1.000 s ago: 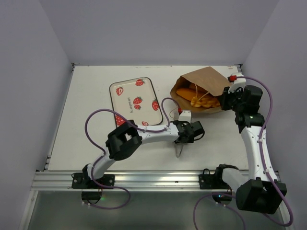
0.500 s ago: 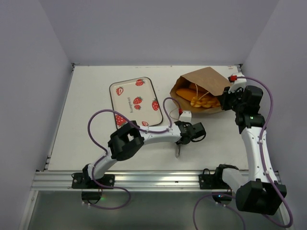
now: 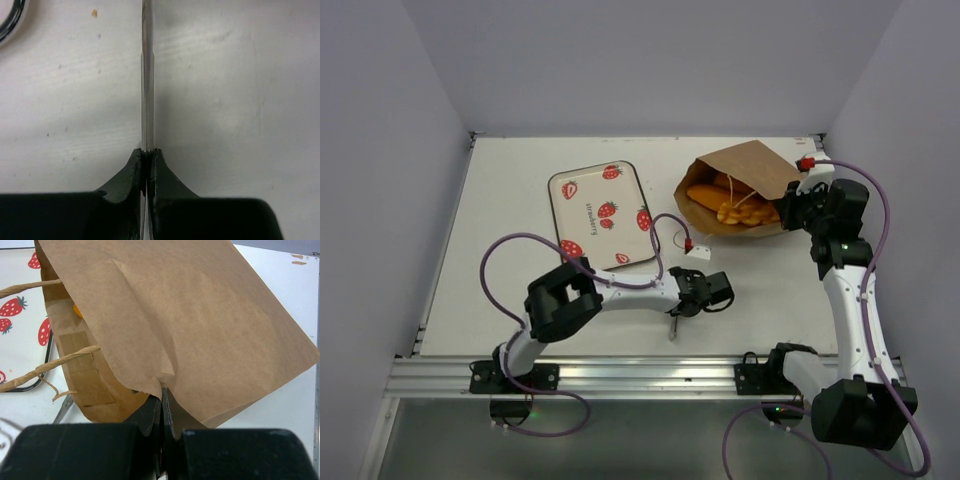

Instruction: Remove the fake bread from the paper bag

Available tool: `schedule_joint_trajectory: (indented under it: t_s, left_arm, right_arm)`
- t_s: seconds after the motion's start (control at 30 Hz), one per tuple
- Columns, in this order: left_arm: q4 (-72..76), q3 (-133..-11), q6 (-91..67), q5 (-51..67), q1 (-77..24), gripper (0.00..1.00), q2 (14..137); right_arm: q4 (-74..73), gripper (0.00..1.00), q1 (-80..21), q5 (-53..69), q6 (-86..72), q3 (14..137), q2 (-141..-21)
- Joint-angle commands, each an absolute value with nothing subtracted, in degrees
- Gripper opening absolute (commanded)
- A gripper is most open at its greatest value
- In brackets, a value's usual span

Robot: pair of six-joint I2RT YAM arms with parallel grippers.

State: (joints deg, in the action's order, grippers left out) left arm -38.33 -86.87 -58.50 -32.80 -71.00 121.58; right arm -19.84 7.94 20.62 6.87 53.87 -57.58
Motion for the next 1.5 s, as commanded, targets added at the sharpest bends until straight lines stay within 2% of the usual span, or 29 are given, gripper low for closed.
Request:
schedule_joint_trajectory:
  t_s: [0.0,0.3,0.93,1.17,1.37,1.47]
  left_arm:
    - [-44.48,-78.15,-52.84,-25.32,-74.53,0.00,120.44]
    - [-38.32,-63.21,-50.27,-17.23,-79.54,0.00,104.61]
    - [-27.25,-48.79,-46.14,-5.27,-81.74,0.00,80.35]
    - [-26.81,-49.47,-46.49,-6.50,-81.74,0.00,74.01]
    - [-28.12,-53.87,-46.32,-12.12,-80.25,0.08,71.90]
    - [-26.38,-55.63,-44.83,-11.17,-74.38,0.11,70.84]
  right_arm:
    - [-17.84,0.00,8.00,23.11,5.98,53.96,-55.72]
    - [-17.75,0.00,8.09,23.38,5.89,53.88,-55.55]
    - [-17.67,0.00,8.17,23.55,6.06,53.61,-55.63]
    - [-17.75,0.00,8.17,23.64,5.89,53.61,-55.55]
    - [-17.75,0.00,8.09,24.26,5.98,53.61,-55.55]
    - [-17.84,0.00,8.09,25.04,6.42,53.61,-55.46]
